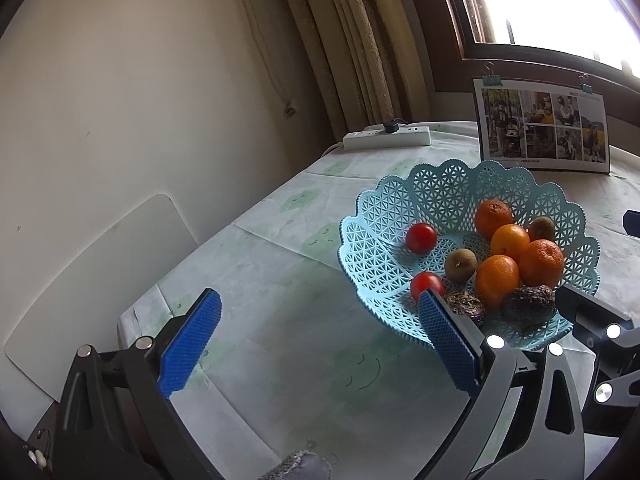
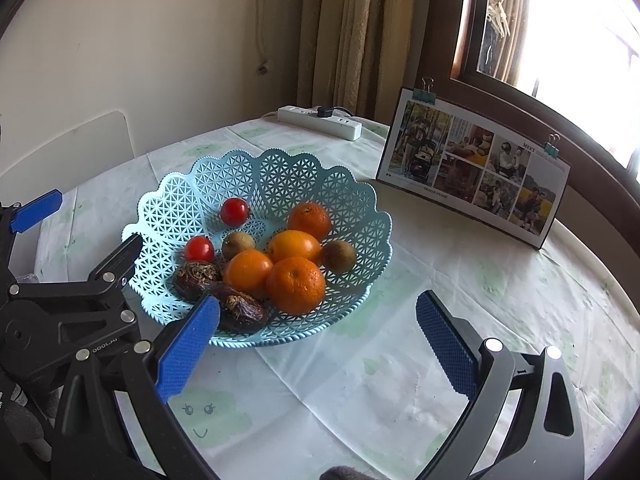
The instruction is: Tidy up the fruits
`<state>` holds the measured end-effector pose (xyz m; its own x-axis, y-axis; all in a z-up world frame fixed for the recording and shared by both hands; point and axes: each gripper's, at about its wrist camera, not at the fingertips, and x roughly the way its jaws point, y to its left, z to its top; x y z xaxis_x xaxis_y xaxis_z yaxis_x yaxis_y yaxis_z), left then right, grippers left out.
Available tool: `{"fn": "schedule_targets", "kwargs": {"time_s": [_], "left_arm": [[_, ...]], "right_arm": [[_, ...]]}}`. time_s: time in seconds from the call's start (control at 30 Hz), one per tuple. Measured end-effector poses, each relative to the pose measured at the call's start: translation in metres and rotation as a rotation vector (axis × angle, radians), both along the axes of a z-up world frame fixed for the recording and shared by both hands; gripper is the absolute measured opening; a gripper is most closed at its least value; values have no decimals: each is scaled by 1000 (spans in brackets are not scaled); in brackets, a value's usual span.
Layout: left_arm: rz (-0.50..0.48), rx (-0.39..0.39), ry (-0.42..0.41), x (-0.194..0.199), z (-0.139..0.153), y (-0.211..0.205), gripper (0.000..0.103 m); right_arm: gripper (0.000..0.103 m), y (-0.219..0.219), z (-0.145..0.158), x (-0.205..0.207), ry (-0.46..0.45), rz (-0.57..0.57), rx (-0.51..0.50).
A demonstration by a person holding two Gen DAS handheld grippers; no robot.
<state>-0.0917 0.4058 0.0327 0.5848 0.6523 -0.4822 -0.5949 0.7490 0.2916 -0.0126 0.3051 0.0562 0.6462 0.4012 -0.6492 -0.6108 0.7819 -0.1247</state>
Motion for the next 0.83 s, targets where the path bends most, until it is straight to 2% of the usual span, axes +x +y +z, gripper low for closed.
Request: {"fn": "schedule_targets", "kwargs": {"time_s": [0.3, 0.57, 0.7, 0.83], "left_arm": [[3, 0, 3, -1, -1, -1, 100], [-8, 5, 2, -1, 3, -7, 100], [-34, 5, 2, 1, 5, -19, 100], [-101, -13, 8, 6, 7, -46, 100]], "right_arm": [[98, 1, 3, -5, -37, 15, 1], [98, -8, 4, -3, -40, -26, -8], [98, -27, 5, 3, -30, -96, -28], [98, -68, 1, 11, 5, -221, -58]]}}
